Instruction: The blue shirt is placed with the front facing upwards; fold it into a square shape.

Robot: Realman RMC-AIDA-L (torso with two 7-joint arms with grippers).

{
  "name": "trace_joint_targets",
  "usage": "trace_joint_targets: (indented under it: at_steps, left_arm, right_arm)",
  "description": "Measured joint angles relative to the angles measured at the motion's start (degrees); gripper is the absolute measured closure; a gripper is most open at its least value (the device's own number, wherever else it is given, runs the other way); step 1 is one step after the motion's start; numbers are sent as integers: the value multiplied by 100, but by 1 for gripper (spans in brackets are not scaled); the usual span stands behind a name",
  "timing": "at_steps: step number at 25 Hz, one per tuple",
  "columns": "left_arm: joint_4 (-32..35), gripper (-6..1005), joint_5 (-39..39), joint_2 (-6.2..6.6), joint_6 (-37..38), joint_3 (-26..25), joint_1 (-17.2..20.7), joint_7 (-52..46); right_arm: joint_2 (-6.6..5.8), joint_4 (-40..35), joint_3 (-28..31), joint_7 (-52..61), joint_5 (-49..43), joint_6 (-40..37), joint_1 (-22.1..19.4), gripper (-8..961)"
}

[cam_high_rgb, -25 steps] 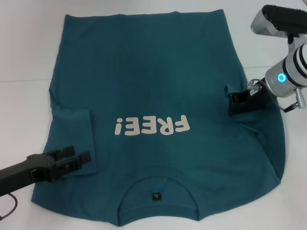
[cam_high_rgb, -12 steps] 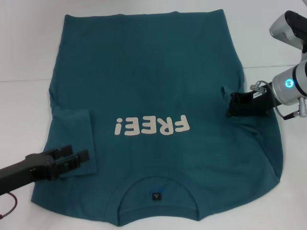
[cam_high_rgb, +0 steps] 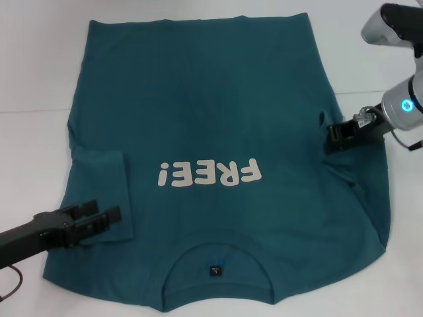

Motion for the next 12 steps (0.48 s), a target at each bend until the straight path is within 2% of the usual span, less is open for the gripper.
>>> trace_joint_targets:
  at_steps: [6, 12]
  left_arm:
    - [-50, 248, 0, 0, -53, 0, 10, 2]
    - [-59, 249, 0, 0, -65, 0, 13, 1]
  right_arm:
    - [89, -407, -327, -196, -408, -190, 99, 942]
    - [129, -457, -363, 146, -714, -352, 273, 934]
